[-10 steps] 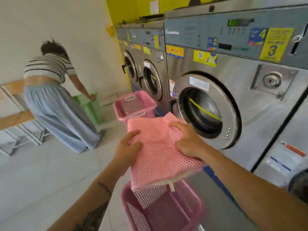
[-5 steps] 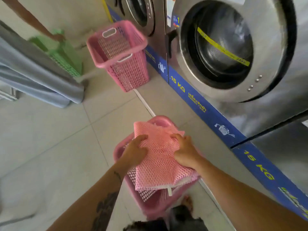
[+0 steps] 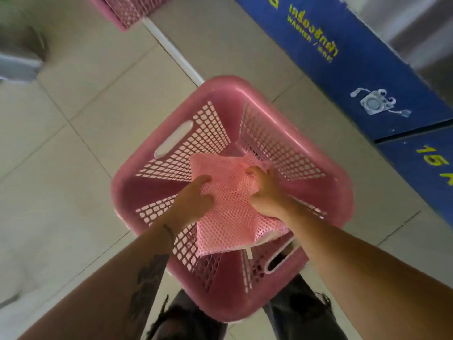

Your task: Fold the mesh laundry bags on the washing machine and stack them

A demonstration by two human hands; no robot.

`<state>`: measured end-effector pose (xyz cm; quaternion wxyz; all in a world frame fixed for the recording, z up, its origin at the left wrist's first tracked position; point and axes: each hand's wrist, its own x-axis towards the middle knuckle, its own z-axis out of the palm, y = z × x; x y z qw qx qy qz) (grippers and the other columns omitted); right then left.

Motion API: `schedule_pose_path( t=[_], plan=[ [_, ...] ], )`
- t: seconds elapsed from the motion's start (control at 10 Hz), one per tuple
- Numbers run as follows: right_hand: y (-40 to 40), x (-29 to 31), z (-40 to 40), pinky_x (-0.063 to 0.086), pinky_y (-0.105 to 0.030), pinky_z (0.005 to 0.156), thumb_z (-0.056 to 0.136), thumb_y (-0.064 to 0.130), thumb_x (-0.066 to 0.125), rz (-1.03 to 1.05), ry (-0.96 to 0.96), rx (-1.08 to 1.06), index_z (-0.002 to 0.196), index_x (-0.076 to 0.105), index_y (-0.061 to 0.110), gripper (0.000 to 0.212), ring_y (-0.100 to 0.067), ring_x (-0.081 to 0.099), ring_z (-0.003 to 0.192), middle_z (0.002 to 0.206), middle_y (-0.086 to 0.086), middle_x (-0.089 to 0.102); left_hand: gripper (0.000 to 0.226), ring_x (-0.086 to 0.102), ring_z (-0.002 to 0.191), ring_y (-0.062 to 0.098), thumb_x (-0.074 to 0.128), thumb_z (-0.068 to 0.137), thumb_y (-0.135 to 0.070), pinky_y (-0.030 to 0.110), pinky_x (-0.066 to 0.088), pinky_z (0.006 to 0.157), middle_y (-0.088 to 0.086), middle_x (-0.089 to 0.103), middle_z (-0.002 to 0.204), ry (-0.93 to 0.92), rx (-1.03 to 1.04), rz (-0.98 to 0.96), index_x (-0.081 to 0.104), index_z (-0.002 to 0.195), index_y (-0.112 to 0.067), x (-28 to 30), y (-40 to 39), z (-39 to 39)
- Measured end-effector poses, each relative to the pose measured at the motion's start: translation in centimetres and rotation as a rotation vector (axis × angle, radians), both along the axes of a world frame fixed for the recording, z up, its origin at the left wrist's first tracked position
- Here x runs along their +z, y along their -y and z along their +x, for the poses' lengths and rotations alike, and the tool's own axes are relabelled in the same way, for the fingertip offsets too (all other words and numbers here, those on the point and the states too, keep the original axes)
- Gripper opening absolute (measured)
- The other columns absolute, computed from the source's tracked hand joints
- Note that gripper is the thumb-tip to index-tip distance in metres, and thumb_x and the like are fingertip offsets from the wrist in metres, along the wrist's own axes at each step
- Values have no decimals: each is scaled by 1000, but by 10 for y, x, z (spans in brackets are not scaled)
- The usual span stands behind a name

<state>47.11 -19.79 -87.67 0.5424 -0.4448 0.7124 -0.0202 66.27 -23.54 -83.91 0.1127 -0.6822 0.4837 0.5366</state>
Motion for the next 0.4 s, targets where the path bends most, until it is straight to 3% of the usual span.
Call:
schedule_pose_path(
  t=[0.1,0.2,0.3,0.4],
  plan=[
    [4,-30,3,50,-54,95,67,-1,57,5,-14,14,135,34,43,85,-36,31,137,154,-2,10,62,62,82,16,51,91,-7,32,58,68,9,51,131,-29,-23,6,36,147,-30,-35,9,3],
    [7,-60,3,36,-53,110,70,11,60,5,-115,133,140,28,40,82,-38,26,142,156,-7,8,70,57,107,22,53,90,-5,19,53,70,3,44,139,0,-161,-10,28,153,-26,-74,14,12],
    [6,-66,0,37,-44,110,76,21,62,27,-175,181,144,28,34,77,-36,31,140,156,-9,11,65,58,117,23,52,86,-9,30,54,90,5,52,136,29,-272,-51,41,147,-24,-85,15,21],
    [0,-47,-10,52,-39,92,80,25,57,46,-122,84,143,33,30,68,-31,47,125,141,-7,31,45,65,104,15,49,86,-8,28,55,87,-10,59,115,63,-383,-95,60,128,-18,-69,18,20]
  ],
)
